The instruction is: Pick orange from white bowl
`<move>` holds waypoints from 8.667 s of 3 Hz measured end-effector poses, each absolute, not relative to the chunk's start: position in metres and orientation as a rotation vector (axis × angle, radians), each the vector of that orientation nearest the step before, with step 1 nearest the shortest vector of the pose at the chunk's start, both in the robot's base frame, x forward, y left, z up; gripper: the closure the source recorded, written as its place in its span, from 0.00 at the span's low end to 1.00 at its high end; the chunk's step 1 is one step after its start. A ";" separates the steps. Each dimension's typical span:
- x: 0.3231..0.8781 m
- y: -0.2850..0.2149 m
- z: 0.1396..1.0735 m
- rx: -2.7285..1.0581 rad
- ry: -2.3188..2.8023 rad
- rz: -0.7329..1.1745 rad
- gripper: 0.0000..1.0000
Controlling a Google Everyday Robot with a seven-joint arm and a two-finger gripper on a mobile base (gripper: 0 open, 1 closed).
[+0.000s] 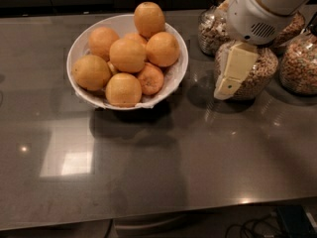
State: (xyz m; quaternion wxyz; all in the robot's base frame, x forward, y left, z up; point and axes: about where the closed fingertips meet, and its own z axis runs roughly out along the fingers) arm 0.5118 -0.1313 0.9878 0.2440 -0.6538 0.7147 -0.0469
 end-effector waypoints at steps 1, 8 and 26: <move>0.525 -0.120 0.991 -1.735 1.904 -0.119 0.00; 0.620 -0.055 1.028 -1.401 1.673 0.111 0.00; 0.719 0.015 0.980 -0.990 1.750 0.457 0.46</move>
Offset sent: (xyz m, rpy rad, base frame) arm 0.0758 0.0471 0.0247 0.2397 -0.2003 -0.0119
